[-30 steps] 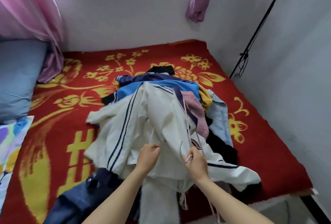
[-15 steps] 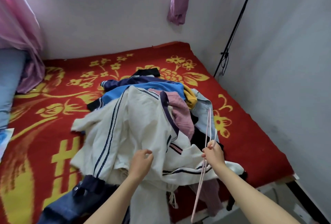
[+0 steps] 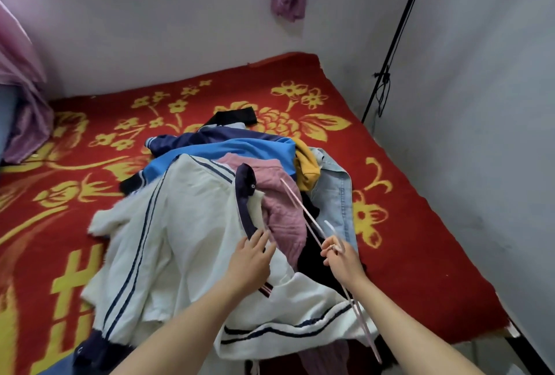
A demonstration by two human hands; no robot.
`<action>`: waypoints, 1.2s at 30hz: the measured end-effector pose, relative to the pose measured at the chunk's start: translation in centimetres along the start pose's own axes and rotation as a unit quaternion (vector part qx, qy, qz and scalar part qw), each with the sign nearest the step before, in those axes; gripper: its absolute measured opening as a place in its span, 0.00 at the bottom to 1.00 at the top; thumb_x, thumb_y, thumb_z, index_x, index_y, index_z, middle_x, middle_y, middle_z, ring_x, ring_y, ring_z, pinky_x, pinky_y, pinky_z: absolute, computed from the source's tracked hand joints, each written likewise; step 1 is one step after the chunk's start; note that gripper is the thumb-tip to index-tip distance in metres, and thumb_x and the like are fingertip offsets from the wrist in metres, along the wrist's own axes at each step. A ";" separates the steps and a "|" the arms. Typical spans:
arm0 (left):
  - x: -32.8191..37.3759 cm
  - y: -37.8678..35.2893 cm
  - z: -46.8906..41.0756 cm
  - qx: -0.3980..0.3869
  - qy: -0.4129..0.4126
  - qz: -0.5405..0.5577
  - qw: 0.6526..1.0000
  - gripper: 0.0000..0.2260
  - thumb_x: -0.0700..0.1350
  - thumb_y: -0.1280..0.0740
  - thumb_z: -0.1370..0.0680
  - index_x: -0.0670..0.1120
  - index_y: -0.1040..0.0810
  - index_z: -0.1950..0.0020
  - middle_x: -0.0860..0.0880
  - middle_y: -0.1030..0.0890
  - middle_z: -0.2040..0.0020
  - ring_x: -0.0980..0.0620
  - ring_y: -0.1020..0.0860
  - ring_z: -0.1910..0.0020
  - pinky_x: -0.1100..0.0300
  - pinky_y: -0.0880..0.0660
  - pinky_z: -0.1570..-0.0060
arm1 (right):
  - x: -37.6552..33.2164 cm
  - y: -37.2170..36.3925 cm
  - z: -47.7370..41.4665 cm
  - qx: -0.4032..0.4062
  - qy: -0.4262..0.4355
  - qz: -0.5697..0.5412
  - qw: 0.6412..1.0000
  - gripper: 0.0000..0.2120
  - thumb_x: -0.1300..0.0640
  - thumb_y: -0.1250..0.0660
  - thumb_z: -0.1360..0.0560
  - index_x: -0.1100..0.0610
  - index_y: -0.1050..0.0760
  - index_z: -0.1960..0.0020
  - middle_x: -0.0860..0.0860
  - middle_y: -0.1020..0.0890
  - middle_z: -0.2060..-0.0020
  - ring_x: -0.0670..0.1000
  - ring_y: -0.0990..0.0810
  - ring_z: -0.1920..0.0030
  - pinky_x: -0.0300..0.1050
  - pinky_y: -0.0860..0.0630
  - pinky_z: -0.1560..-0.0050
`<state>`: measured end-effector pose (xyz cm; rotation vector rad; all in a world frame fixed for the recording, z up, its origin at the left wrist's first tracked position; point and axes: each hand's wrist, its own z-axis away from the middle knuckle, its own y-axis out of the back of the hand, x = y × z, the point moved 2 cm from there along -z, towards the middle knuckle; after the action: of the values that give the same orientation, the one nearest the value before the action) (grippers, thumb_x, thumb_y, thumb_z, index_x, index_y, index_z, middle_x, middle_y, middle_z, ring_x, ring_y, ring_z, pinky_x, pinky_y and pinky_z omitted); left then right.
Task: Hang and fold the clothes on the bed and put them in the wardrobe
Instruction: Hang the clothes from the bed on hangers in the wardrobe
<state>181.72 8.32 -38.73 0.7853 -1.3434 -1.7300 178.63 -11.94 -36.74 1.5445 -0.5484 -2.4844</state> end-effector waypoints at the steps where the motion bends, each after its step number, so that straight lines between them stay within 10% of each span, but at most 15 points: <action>1: 0.2 -0.5 -0.5 -0.028 -0.030 -0.042 0.998 0.26 0.41 0.45 0.23 0.44 0.44 0.25 0.45 0.49 0.23 0.48 0.54 0.24 0.48 0.52 0.28 | 0.0 0.1 -0.5 -0.005 0.003 -0.001 1.000 0.15 0.74 0.47 0.26 0.58 0.33 0.64 0.51 0.28 0.68 0.49 0.31 0.67 0.35 0.32 0.65; 4: 0.3 -1.0 -1.1 -0.064 -0.054 -0.116 0.990 0.22 0.42 0.40 0.24 0.41 0.34 0.30 0.41 0.35 0.28 0.45 0.41 0.27 0.42 0.45 0.30 | 0.4 0.7 -1.6 -0.024 0.010 0.017 1.000 0.17 0.74 0.47 0.27 0.55 0.33 0.65 0.50 0.27 0.67 0.51 0.29 0.62 0.44 0.32 0.56; 6: 0.2 -0.4 -0.5 -0.064 -0.025 -0.137 0.988 0.20 0.48 0.26 0.37 0.44 0.19 0.47 0.47 0.19 0.53 0.48 0.22 0.50 0.52 0.26 0.48 | 0.7 1.0 -1.9 -0.032 0.012 0.026 0.999 0.18 0.74 0.47 0.27 0.54 0.32 0.65 0.50 0.26 0.67 0.51 0.29 0.62 0.45 0.31 0.55; 10: 0.0 -0.2 0.7 -0.007 0.049 -0.106 0.993 0.17 0.39 0.22 0.56 0.44 0.23 0.72 0.50 0.27 0.77 0.48 0.26 0.72 0.59 0.28 0.69 | 0.9 1.3 -3.1 -0.046 0.024 0.053 0.997 0.16 0.74 0.47 0.27 0.56 0.31 0.65 0.50 0.26 0.67 0.51 0.27 0.60 0.43 0.31 0.55; 16: -3.0 0.8 4.7 -0.068 0.192 -0.091 0.975 0.15 0.35 0.39 0.29 0.47 0.25 0.45 0.51 0.22 0.50 0.47 0.31 0.42 0.49 0.41 0.40 | -2.2 -1.1 -3.9 0.023 0.076 0.120 0.990 0.11 0.71 0.43 0.26 0.57 0.29 0.61 0.53 0.25 0.65 0.54 0.29 0.63 0.46 0.43 0.68; 22: -4.5 5.2 10.0 0.088 0.169 -0.119 0.974 0.18 0.34 0.22 0.58 0.48 0.22 0.74 0.52 0.27 0.74 0.48 0.22 0.67 0.45 0.28 0.52 | -6.9 -3.7 -2.5 0.032 0.183 0.080 0.979 0.12 0.75 0.43 0.28 0.67 0.22 0.59 0.63 0.25 0.57 0.54 0.28 0.59 0.36 0.39 0.62; 26: -6.1 6.1 14.4 0.150 0.184 -0.148 0.960 0.18 0.30 0.27 0.57 0.46 0.24 0.73 0.50 0.27 0.71 0.47 0.21 0.65 0.47 0.38 0.44 | -10.4 -6.6 -2.1 -0.017 0.210 0.096 0.973 0.11 0.72 0.40 0.28 0.66 0.20 0.51 0.64 0.26 0.50 0.52 0.27 0.58 0.26 0.33 0.57; 31: -7.5 5.7 19.8 0.186 0.158 -0.182 0.953 0.13 0.33 0.31 0.48 0.48 0.24 0.70 0.50 0.27 0.69 0.48 0.21 0.62 0.45 0.38 0.42 | -12.1 -11.6 -0.7 -0.058 0.212 0.148 0.964 0.21 0.59 0.26 0.31 0.62 0.24 0.39 0.60 0.31 0.44 0.58 0.29 0.41 0.48 0.34 0.36; 36: -8.2 5.1 24.0 0.264 0.141 -0.194 0.934 0.16 0.31 0.46 0.31 0.49 0.25 0.67 0.51 0.28 0.67 0.50 0.24 0.60 0.43 0.37 0.38 | -10.8 -15.6 0.9 -0.033 0.198 0.245 0.949 0.22 0.57 0.28 0.29 0.60 0.28 0.37 0.61 0.31 0.43 0.61 0.34 0.38 0.46 0.37 0.40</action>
<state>166.60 26.28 -27.84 1.6307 -1.5386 -1.4607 183.49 6.09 -33.52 1.5841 -0.6709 -1.7549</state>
